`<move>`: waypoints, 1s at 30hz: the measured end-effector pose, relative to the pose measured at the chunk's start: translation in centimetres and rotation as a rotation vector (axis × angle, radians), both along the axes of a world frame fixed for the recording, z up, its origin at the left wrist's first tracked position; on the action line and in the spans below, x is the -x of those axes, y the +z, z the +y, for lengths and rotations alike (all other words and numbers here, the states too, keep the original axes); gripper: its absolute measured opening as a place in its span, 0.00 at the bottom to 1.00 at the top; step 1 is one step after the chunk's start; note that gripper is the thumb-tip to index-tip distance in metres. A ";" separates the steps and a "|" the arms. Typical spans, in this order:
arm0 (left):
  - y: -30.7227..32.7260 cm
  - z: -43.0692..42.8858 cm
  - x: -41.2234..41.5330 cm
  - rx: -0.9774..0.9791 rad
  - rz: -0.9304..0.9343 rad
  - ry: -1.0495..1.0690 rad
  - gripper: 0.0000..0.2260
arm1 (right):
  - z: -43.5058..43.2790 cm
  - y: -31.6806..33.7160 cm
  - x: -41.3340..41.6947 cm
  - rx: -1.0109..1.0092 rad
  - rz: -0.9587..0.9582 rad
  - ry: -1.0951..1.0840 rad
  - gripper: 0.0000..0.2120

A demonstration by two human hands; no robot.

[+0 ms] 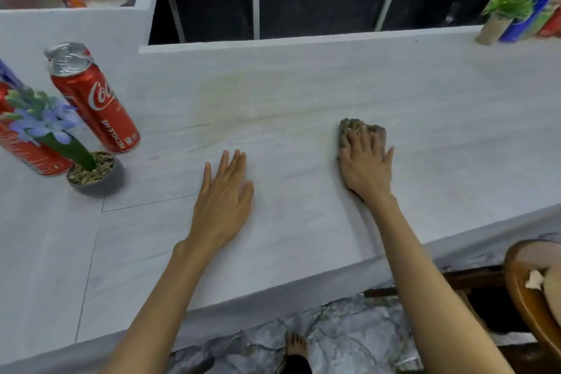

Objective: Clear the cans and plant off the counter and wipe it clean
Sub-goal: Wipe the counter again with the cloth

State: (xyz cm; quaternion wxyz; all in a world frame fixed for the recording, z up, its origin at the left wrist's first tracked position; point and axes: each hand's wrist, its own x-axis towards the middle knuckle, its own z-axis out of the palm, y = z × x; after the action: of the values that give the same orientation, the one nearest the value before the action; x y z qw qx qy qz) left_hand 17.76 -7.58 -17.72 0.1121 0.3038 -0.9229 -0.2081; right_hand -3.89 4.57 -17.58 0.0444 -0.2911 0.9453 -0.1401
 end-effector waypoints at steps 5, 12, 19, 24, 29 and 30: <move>-0.3 -1.3 -0.1 -0.024 0.102 0.168 0.25 | -6.1 -1.2 -12.1 0.084 -0.014 0.577 0.34; -0.7 -3.4 1.1 0.023 0.033 0.224 0.26 | 1.8 -0.5 5.6 -0.051 0.045 0.391 0.31; -0.5 -4.7 -0.2 -0.011 -0.004 0.401 0.23 | -11.8 0.3 8.0 -0.015 -0.040 0.325 0.25; -0.3 -5.0 -2.3 -0.016 0.008 0.490 0.25 | -11.9 -0.6 -7.3 0.030 -0.010 0.998 0.27; 0.6 -5.2 -3.5 0.015 0.028 0.450 0.24 | -8.0 -0.2 1.0 -0.042 -0.001 1.205 0.30; 0.6 -5.4 -3.4 0.016 0.022 0.427 0.26 | -9.0 -0.1 3.8 -0.070 0.025 1.099 0.30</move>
State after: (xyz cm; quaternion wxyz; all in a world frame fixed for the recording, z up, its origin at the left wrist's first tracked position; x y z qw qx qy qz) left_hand 21.18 -13.02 -17.09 0.1662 0.4892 -0.8380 -0.1757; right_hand -7.70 -4.44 -17.65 0.1094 -0.7418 0.6588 -0.0614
